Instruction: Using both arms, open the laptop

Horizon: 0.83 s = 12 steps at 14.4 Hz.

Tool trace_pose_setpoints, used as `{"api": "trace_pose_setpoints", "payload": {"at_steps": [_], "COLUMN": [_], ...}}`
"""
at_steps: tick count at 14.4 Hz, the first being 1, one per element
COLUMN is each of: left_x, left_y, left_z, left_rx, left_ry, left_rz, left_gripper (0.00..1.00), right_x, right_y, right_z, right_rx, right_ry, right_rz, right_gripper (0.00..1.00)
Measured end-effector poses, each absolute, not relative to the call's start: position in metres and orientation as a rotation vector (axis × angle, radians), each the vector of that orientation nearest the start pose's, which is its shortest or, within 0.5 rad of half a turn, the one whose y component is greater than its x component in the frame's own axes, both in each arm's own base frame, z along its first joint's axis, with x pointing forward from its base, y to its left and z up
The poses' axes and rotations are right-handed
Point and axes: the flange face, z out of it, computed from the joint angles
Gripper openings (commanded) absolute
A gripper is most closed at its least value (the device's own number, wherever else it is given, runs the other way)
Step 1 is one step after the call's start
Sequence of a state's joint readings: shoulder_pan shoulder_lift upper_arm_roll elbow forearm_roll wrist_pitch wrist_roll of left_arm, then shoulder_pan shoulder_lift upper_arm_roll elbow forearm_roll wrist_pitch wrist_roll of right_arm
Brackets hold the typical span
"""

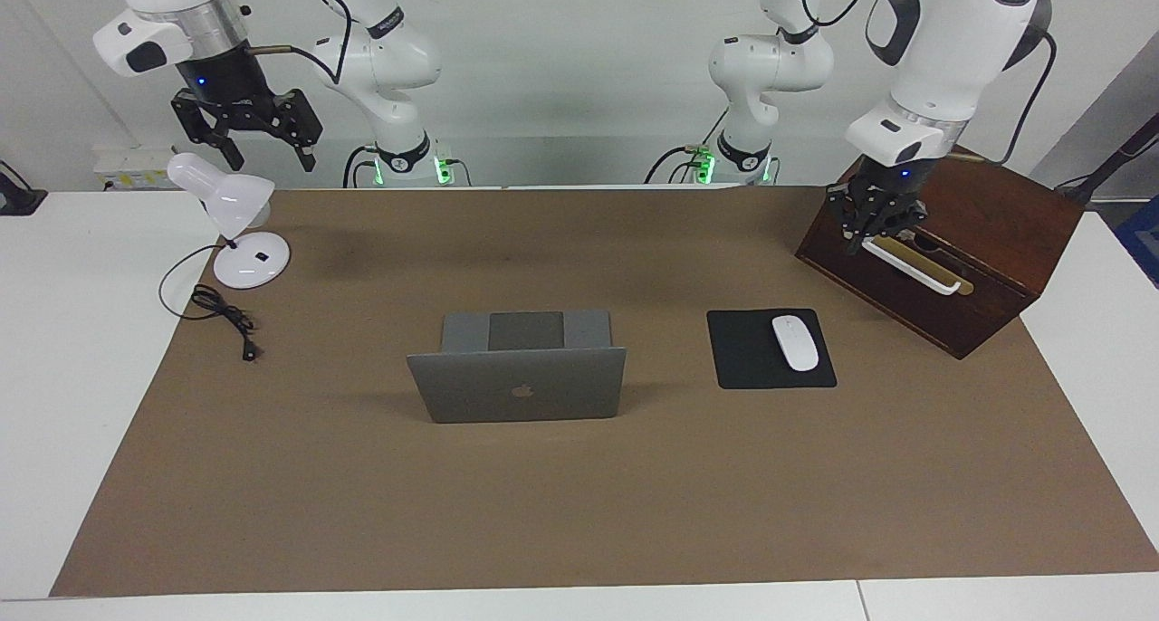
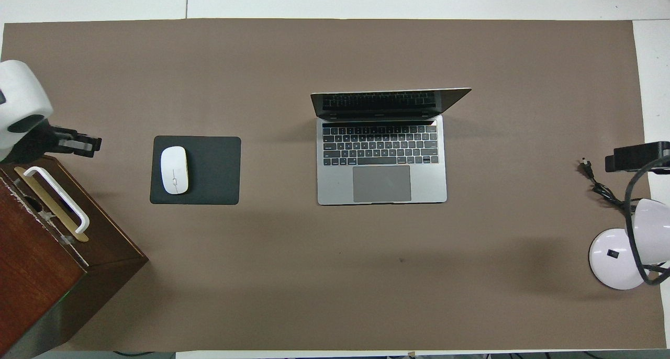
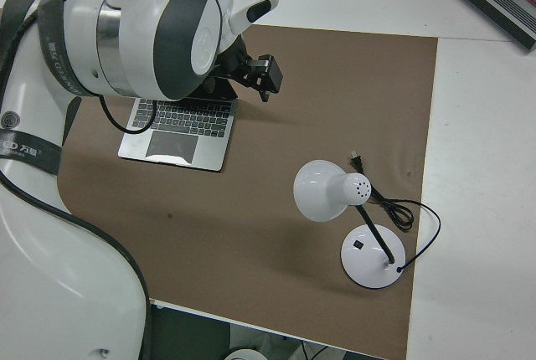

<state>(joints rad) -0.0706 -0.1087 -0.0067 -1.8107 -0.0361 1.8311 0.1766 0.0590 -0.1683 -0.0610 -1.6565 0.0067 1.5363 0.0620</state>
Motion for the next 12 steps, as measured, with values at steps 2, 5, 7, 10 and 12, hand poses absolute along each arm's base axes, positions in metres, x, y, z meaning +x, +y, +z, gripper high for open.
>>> {"api": "trace_pose_setpoints", "payload": {"at_steps": [2, 5, 7, 10, 12], "left_x": [0.54, 0.54, 0.539, 0.538, 0.536], "left_y": [-0.025, -0.019, -0.017, -0.017, -0.019], "left_z": [0.595, 0.595, 0.594, 0.604, 0.622], "left_rx": [-3.165, -3.171, -3.167, -3.165, -3.166], "left_ry": [0.151, 0.042, 0.025, 0.027, 0.035], "left_rz": [-0.206, -0.2, -0.185, -0.162, -0.117], "left_gripper": [1.0, 1.0, 1.0, 1.0, 1.0], "right_x": [0.499, 0.503, 0.505, 0.506, 0.507], "right_y": [-0.004, -0.005, -0.005, -0.006, -0.009], "right_z": [0.668, 0.659, 0.652, 0.647, 0.648], "right_rx": [-3.123, -3.124, -3.124, -3.124, -3.123], "right_ry": [0.055, 0.049, 0.049, 0.051, 0.056], "right_rz": [-0.078, -0.066, -0.067, -0.061, -0.076], "right_gripper": [1.0, 1.0, 1.0, 1.0, 1.0]}}
